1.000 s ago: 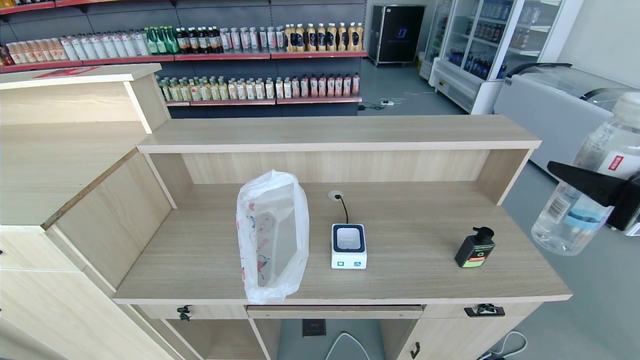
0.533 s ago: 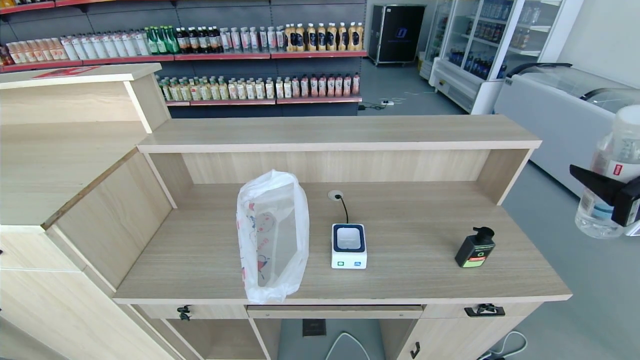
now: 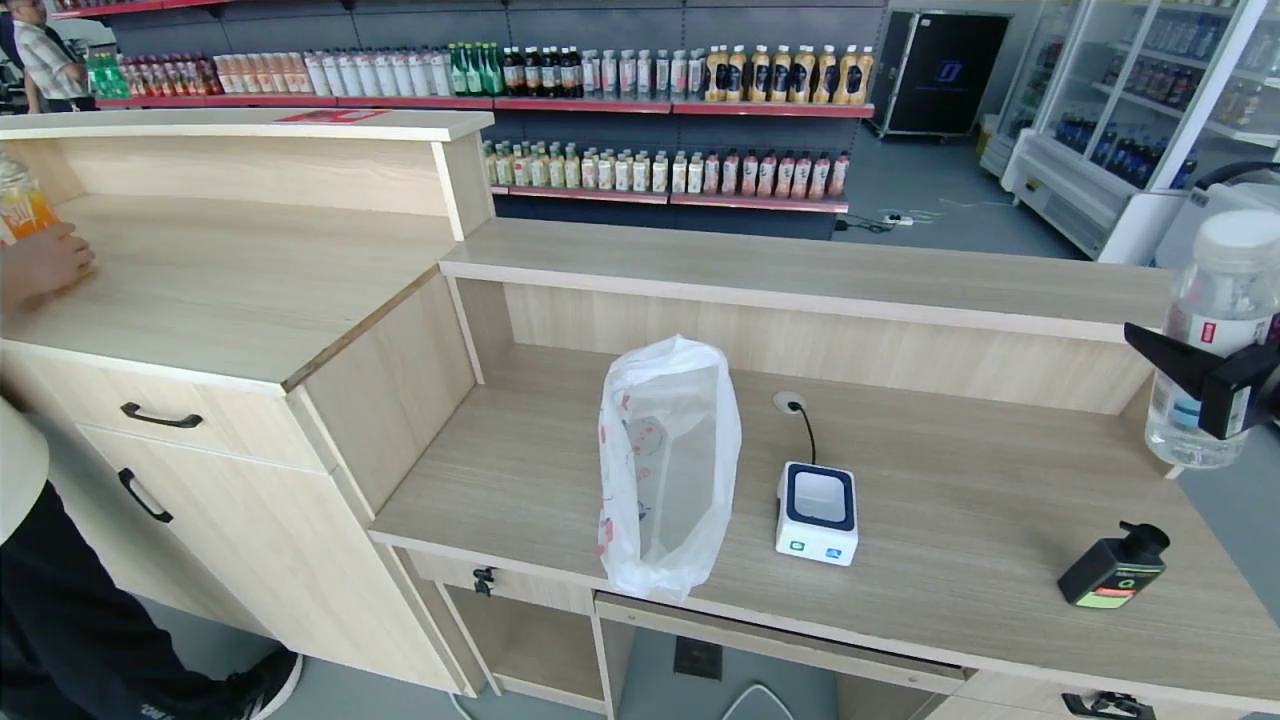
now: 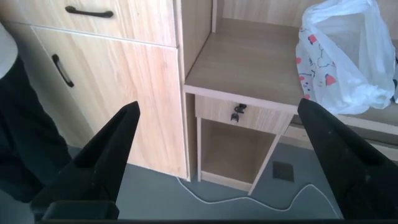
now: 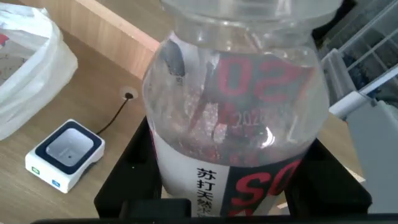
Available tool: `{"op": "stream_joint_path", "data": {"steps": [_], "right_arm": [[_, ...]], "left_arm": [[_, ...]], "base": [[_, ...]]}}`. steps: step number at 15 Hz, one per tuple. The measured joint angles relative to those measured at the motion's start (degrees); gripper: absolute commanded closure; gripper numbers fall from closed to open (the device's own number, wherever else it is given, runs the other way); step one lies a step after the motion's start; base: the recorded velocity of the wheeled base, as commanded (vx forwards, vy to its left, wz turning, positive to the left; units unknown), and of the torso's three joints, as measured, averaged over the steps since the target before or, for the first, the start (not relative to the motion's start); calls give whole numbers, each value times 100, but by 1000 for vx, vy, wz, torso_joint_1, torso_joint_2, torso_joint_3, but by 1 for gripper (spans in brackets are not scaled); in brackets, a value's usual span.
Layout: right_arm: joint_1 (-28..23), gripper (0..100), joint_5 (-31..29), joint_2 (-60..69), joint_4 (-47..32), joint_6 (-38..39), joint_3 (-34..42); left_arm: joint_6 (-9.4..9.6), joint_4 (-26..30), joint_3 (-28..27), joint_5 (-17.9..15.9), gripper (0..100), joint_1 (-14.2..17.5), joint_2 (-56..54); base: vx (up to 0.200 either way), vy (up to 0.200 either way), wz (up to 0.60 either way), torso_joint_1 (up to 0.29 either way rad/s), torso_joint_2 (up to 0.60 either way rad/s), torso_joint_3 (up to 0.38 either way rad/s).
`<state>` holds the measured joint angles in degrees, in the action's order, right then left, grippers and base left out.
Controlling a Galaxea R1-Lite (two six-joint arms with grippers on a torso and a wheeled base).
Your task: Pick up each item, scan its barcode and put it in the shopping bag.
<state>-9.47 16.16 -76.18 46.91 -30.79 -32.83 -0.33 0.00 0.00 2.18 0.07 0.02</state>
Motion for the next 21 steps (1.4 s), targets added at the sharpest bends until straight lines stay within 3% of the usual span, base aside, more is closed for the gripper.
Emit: {"op": "stream_joint_path", "data": {"steps": [2,5,12,17,21], "right_arm": [[52,100,45,-194,169,-51,1],[145,100,279,-791,1046,-216,-35],[193,100,2133,-2465,2992,-642,-201],[182,100,3157,-3372,3227,-1495,-341],[234,100,3332,-4002,3252,-1735,-647]], "left_arm": [[-2,0,0,0,0,-2,0],[0,0,-2,-2,0,-5,0],[0,0,0,0,0,-2,0],[0,0,0,0,0,2,0],[-2,0,0,0,0,-2,0]], "base": [[0,0,0,0,0,0],[0,0,0,0,0,0],[0,0,0,0,0,0],[0,0,0,0,0,0],[0,0,0,0,0,0]]}}
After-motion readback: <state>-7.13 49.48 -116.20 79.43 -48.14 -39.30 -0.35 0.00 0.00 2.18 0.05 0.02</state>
